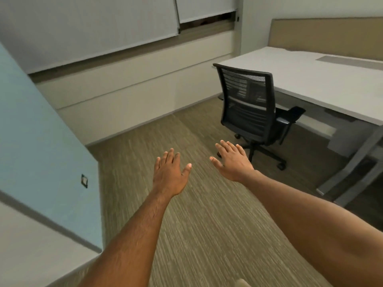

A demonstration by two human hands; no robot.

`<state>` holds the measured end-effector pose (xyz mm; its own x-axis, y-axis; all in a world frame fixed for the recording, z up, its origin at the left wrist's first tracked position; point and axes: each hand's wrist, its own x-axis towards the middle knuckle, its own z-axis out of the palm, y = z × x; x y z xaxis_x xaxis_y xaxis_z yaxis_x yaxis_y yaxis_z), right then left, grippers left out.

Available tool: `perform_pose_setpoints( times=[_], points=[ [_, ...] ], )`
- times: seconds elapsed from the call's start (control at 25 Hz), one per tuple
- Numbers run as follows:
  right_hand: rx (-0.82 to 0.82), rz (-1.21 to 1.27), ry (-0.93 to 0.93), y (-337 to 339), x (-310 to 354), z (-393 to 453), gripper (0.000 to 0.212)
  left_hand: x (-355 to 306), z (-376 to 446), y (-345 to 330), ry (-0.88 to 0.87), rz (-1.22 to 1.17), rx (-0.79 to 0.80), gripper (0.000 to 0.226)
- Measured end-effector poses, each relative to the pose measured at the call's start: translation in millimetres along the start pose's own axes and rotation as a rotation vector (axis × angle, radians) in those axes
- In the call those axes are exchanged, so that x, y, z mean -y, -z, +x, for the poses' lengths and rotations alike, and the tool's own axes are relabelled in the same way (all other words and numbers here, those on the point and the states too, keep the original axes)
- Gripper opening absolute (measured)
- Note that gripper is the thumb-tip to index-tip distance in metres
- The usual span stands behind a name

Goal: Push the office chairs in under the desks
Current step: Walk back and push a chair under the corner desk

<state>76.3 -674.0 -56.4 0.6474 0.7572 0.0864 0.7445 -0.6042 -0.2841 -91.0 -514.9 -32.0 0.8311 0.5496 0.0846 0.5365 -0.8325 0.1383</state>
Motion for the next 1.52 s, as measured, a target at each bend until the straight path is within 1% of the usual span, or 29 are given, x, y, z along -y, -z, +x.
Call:
perform_pose_setpoints(
  times=[0.16,0.4,0.52,0.6,0.68,0.76,0.88,0.96,1.08,1.2,1.32,1.4,1.48,1.52],
  points=[
    [-0.011,0.005,-0.043,-6.9,-11.6,74.5,0.076,1.8,99.2,-4.5,-0.062,-0.037,-0.008,0.072],
    [-0.016,0.017,-0.241,-40.0,-42.4,182.4,0.076,37.6,255.9,-32.4,-0.190,-0.040,0.009,0.071],
    [-0.057,0.029,-0.343,-40.1,-49.7,246.1,0.075,57.3,336.7,-35.2,-0.269,-0.017,0.048,0.071],
    [-0.098,0.031,-0.401,-29.7,-51.0,280.7,0.075,66.1,384.0,-31.9,-0.320,-0.015,0.043,0.072],
    [-0.173,0.046,-0.452,-17.3,-56.5,311.8,0.075,67.9,431.9,-29.7,-0.369,-0.020,0.025,0.073],
    [-0.218,0.053,-0.501,-9.5,-66.7,333.1,0.074,61.9,472.7,-30.5,-0.406,-0.046,0.061,0.072],
    [-0.239,0.043,-0.596,-0.9,-89.4,355.9,0.073,46.7,513.7,-40.4,-0.469,-0.098,0.090,0.072],
    [-0.284,0.053,-0.640,4.7,-109.8,375.6,0.072,34.8,548.3,-51.5,-0.510,-0.097,0.112,0.072],
    [-0.408,0.042,-0.667,14.9,-147.4,404.2,0.071,10.9,601.4,-66.6,-0.542,-0.107,0.139,0.073],
    [-0.588,-0.016,-0.714,37.9,-198.4,438.8,0.069,-27.1,660.7,-74.5,-0.560,-0.148,0.127,0.075],
    [-0.739,-0.003,-0.807,64.2,-250.9,472.3,0.062,-67.8,719.9,-74.2,-0.543,-0.218,0.061,0.081],
    [-0.799,0.007,-0.848,79.8,-282.2,493.1,0.059,-97.0,764.0,-70.4,-0.519,-0.297,0.003,0.084],
    [-0.815,0.050,-0.870,92.6,-304.3,505.6,0.064,-125.1,811.0,-67.3,-0.466,-0.398,0.004,0.081],
    [-0.826,0.070,-0.878,96.7,-312.9,509.6,0.067,-138.4,835.0,-66.7,-0.431,-0.459,0.039,0.079]
  ],
)
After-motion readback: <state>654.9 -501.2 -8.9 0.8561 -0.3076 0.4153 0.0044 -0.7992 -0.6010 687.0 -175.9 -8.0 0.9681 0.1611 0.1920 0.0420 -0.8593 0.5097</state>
